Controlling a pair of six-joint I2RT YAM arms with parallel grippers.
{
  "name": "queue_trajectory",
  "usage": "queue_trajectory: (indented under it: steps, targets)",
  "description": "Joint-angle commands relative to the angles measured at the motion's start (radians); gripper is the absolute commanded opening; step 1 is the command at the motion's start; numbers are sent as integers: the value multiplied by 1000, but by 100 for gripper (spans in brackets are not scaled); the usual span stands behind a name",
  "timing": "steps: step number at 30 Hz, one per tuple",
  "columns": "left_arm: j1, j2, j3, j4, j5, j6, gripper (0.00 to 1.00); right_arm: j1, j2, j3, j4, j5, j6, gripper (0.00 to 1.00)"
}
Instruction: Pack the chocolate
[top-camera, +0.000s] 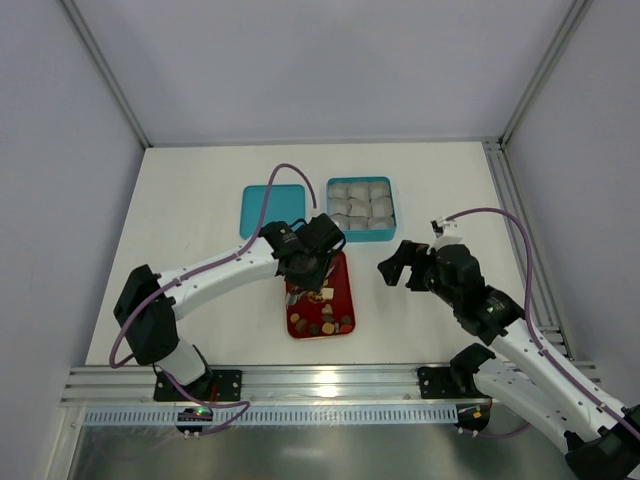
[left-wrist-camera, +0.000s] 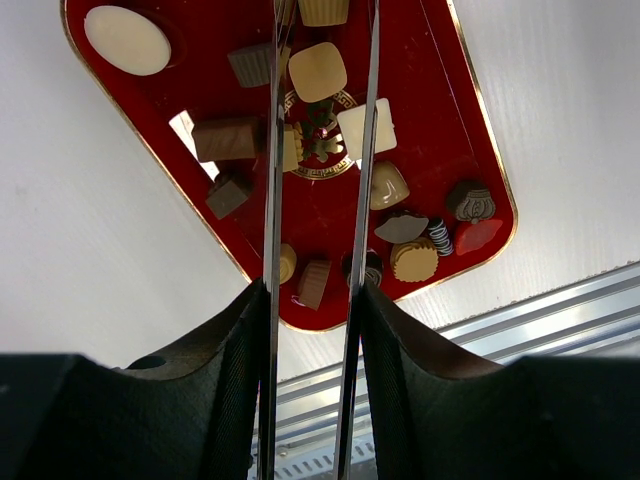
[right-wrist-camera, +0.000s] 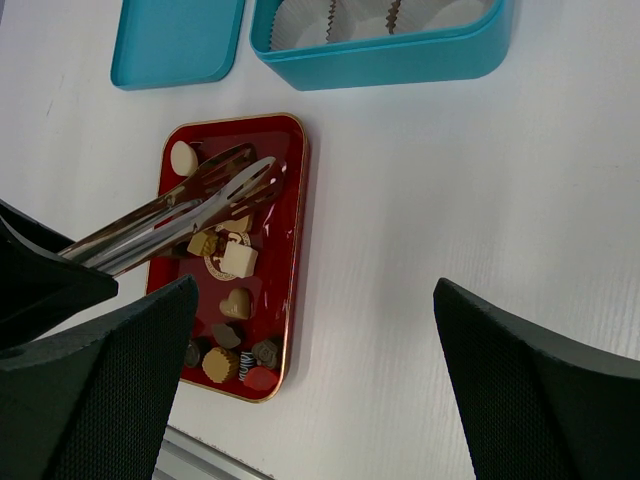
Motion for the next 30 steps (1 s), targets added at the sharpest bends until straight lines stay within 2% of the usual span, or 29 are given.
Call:
queue_trajectory:
  steps: [1, 30]
  targets:
    - [-8, -9, 8, 9, -11, 3, 40, 4, -11, -7, 29, 12, 16, 100]
    - [-36, 5, 31, -59, -43, 15, 40, 4, -43, -36, 31, 12, 39, 100]
